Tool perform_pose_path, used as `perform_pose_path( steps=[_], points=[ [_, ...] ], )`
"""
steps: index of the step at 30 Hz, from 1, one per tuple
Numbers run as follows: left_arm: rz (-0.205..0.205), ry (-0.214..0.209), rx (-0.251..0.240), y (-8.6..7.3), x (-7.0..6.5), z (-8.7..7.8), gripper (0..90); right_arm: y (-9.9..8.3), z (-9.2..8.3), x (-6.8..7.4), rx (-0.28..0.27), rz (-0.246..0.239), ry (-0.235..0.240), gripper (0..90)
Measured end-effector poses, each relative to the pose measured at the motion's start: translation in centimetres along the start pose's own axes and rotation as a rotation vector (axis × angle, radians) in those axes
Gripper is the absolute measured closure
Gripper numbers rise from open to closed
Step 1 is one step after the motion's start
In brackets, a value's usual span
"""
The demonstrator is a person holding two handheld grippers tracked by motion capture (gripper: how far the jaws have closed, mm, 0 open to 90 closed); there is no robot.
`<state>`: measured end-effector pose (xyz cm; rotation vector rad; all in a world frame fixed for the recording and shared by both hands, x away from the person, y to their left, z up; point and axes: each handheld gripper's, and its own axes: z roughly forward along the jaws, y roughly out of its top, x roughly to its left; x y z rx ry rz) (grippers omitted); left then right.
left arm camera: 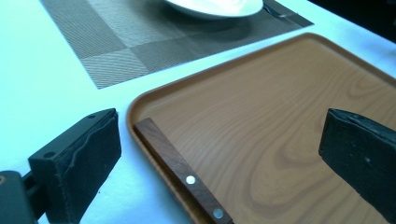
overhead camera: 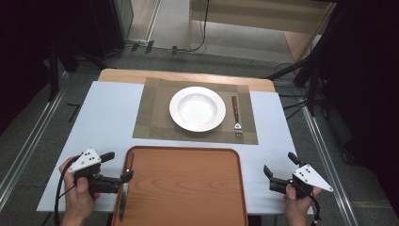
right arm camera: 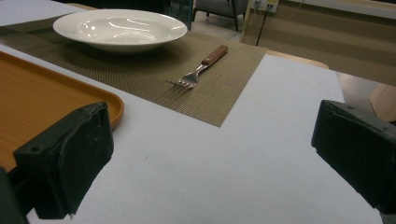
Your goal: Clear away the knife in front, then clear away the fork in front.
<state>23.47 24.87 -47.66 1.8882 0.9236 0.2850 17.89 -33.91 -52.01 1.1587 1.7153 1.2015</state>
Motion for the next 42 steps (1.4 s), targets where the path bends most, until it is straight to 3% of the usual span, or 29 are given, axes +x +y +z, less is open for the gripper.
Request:
perform_pose_path(
  steps=[5, 9, 13, 15, 19, 24, 28, 33, 39, 42],
  points=[
    [-0.033, 0.009, -0.028, -0.1, 0.8, -0.4, 0.0, 0.0, 0.0, 0.0, 0.002, 0.000, -0.002, 0.0],
    [-0.071, 0.012, -0.098, 0.0, 1.7, -1.1, 0.0, 0.0, -0.1, -0.1, -0.005, 0.010, -0.002, 0.0],
    [-0.085, 0.023, -0.133, 0.1, 2.4, -1.5, 0.0, 0.1, -0.2, -0.4, -0.013, 0.029, 0.000, 0.0],
    [-0.079, 0.018, -0.142, 0.1, 2.7, -1.6, 0.0, 0.2, -0.2, -0.5, -0.013, 0.037, -0.001, 0.0],
    [-0.070, 0.048, -0.162, 0.2, 3.1, -1.5, 0.0, 0.4, -0.2, -0.5, -0.009, 0.037, 0.000, 0.0],
    [-0.058, 0.113, -0.165, 0.3, 3.5, -1.0, 0.0, 0.7, -0.1, -0.8, -0.012, 0.054, -0.002, 0.0],
    [-0.060, 0.094, -0.168, 0.0, 4.3, -1.2, 0.0, 1.1, 0.0, -1.0, -0.013, 0.075, -0.004, 0.0],
    [0.002, 0.073, -0.212, -0.4, 5.1, -1.7, 0.0, 1.8, 0.5, -1.0, -0.006, 0.070, -0.015, 0.0],
    [-0.021, 0.087, -0.189, -0.8, 6.2, -1.2, 0.0, 2.5, 1.1, -1.0, 0.001, 0.078, -0.014, 0.0],
    [-0.018, 0.080, -0.200, -1.1, 6.4, -1.3, 0.0, 2.8, 1.3, -1.1, 0.003, 0.077, -0.012, 0.0]
  ],
)
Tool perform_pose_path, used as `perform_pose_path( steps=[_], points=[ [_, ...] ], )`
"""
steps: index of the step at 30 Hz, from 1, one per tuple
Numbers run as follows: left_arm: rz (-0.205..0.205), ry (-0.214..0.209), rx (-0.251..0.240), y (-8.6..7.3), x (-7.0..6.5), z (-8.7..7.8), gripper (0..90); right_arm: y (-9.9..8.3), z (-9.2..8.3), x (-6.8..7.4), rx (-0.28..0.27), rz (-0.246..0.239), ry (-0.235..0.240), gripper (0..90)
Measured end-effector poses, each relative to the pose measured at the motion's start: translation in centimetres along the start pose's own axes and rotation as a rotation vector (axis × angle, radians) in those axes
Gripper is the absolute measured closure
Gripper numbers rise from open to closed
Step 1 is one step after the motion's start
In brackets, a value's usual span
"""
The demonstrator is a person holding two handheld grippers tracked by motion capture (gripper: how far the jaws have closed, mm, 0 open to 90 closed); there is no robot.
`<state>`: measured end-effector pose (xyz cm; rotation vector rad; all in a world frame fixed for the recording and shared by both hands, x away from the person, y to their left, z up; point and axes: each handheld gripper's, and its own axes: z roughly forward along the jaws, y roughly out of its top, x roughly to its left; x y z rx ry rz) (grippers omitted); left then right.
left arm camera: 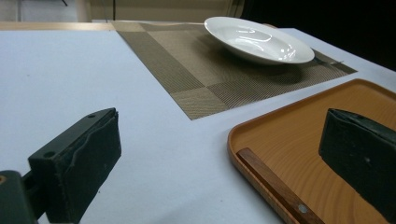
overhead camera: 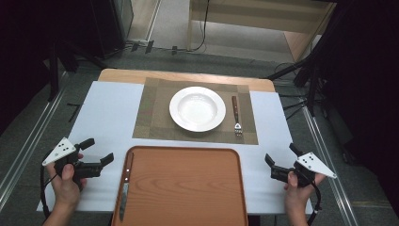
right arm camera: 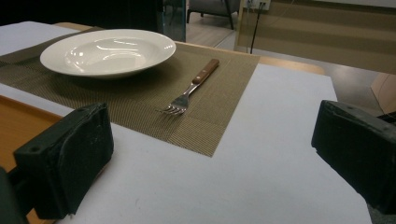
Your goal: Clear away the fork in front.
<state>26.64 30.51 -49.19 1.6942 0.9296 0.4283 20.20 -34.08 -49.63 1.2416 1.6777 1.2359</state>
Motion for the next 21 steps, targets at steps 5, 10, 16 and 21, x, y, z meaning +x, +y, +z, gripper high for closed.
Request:
perform_pose_path(
  steps=[5, 10, 16, 21],
  points=[
    [0.005, -0.006, -0.016, -0.3, 0.0, -0.2, 0.0, 0.6, 0.6, -0.1, -0.005, 0.003, 0.009, 0.0],
    [0.039, 0.015, -0.034, -0.5, -0.5, -0.2, 0.0, 1.2, 1.4, 0.0, -0.008, 0.008, 0.015, 0.0],
    [0.067, 0.029, -0.027, -0.7, -1.0, -0.1, 0.0, 1.9, 2.6, 0.2, 0.004, 0.007, 0.026, 0.0],
    [0.056, 0.025, -0.030, -0.7, -0.9, -0.1, 0.0, 2.6, 3.8, 0.4, 0.014, 0.013, 0.037, 0.0]
  ],
)
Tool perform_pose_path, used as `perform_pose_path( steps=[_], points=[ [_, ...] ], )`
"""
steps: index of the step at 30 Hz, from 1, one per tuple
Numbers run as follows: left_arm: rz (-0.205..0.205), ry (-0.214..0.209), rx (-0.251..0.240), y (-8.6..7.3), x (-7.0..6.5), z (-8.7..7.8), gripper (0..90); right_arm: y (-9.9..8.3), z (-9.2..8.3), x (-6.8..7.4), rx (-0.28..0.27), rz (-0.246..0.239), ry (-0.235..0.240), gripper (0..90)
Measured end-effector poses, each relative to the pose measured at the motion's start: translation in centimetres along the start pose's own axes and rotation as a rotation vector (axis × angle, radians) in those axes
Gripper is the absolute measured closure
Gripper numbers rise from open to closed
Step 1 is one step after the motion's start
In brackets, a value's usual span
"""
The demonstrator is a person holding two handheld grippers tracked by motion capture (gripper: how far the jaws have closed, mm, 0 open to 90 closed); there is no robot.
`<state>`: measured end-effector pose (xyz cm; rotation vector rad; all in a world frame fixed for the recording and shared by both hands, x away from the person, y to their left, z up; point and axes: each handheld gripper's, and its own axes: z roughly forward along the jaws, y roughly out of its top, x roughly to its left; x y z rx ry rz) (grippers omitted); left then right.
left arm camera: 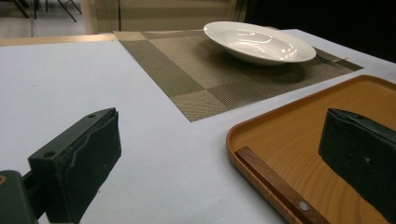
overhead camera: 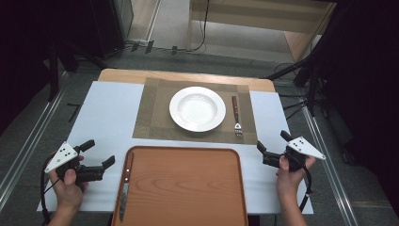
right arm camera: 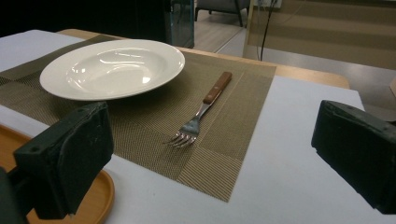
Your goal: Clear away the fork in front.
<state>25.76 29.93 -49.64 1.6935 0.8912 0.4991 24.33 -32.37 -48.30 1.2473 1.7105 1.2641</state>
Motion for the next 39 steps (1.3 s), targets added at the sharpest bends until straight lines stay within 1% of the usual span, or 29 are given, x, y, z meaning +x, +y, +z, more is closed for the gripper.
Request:
perform_pose_path(
  steps=[7, 10, 17, 26, 32, 39],
  points=[
    [-0.013, 0.000, -0.006, 0.0, 0.1, -0.1, 0.0, 0.8, 1.9, 0.6, 0.026, -0.023, 0.015, 0.0],
    [-0.017, -0.001, -0.010, 0.0, 0.2, -0.1, 0.0, 1.2, 2.4, 0.6, 0.034, -0.018, 0.016, 0.0],
    [-0.023, -0.004, -0.007, 0.0, 0.3, -0.1, 0.0, 1.8, 3.8, 0.0, 0.069, -0.004, 0.007, 0.0],
    [-0.031, -0.014, -0.015, 0.0, 0.3, -0.2, 0.0, 2.7, 5.4, -0.9, 0.099, 0.019, 0.004, 0.0],
    [-0.027, -0.014, -0.011, 0.0, 0.3, -0.1, 0.0, 3.3, 6.9, -1.1, 0.133, 0.016, 0.005, 0.0],
    [-0.028, -0.015, -0.012, -0.1, 0.3, -0.1, 0.0, 4.2, 8.6, -1.4, 0.163, 0.033, 0.005, 0.0]
  ],
)
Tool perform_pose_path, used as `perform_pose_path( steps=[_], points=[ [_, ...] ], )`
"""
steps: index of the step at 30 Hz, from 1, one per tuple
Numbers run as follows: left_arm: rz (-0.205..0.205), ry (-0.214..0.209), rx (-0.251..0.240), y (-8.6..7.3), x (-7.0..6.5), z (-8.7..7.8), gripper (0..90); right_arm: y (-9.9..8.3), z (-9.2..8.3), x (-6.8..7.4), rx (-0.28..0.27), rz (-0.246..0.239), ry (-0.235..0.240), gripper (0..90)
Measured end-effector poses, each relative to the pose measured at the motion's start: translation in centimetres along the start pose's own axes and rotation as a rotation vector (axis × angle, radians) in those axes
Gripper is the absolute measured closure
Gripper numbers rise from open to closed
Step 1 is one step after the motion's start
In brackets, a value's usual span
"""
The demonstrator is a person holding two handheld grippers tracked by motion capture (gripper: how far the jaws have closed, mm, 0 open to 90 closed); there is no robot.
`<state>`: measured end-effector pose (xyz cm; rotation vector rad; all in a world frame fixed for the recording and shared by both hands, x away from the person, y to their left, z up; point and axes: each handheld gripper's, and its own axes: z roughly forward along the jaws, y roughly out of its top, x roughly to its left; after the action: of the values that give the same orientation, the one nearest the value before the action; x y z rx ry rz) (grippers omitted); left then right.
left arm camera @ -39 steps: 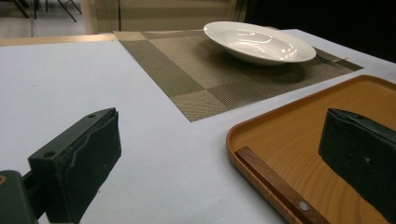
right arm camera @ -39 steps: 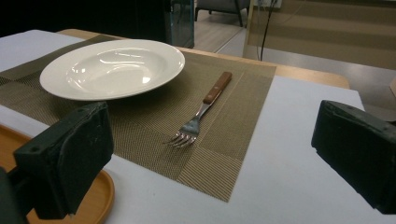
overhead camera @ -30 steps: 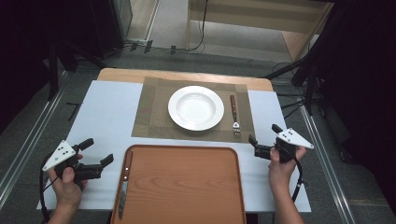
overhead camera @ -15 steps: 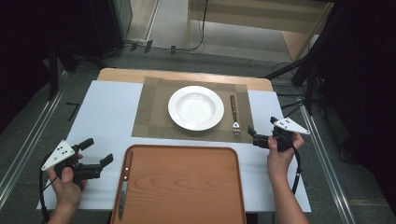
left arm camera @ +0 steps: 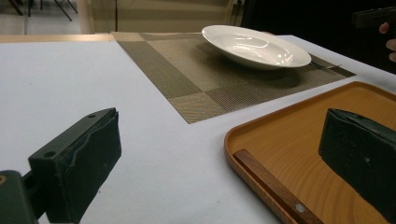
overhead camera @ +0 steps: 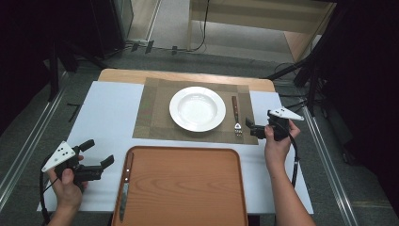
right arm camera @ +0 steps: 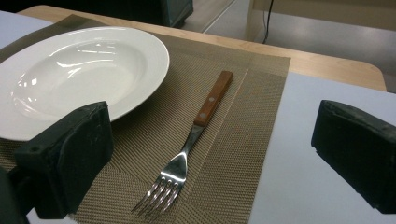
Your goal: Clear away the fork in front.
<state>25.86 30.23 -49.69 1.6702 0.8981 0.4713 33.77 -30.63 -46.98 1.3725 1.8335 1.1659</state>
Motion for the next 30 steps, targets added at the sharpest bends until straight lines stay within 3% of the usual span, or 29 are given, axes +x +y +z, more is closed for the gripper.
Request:
perform_pose_path(
  steps=[10, 17, 19, 25, 28, 30],
  points=[
    [0.002, 0.003, -0.004, 0.0, 0.0, 0.0, 0.0, 1.5, 2.3, -0.1, 0.068, 0.005, 0.010, 0.0],
    [0.002, 0.000, -0.004, 0.0, 0.0, 0.0, 0.0, 2.5, 4.3, -0.1, 0.148, 0.007, 0.035, 0.0],
    [0.003, 0.000, -0.004, 0.0, 0.0, -0.1, 0.0, 2.8, 4.6, -0.1, 0.161, 0.010, 0.019, 9.0],
    [0.003, -0.004, -0.004, 0.0, 0.0, -0.1, 0.0, 3.3, 6.3, -0.4, 0.256, 0.068, -0.002, 9.7],
    [0.002, -0.006, -0.005, 0.0, 0.0, -0.1, 0.0, 3.4, 6.8, -0.7, 0.285, 0.113, 0.018, 27.6],
    [0.001, -0.006, -0.006, 0.0, 0.1, -0.1, 0.0, 3.4, 7.1, -0.9, 0.303, 0.135, 0.026, 31.9]
  ],
)
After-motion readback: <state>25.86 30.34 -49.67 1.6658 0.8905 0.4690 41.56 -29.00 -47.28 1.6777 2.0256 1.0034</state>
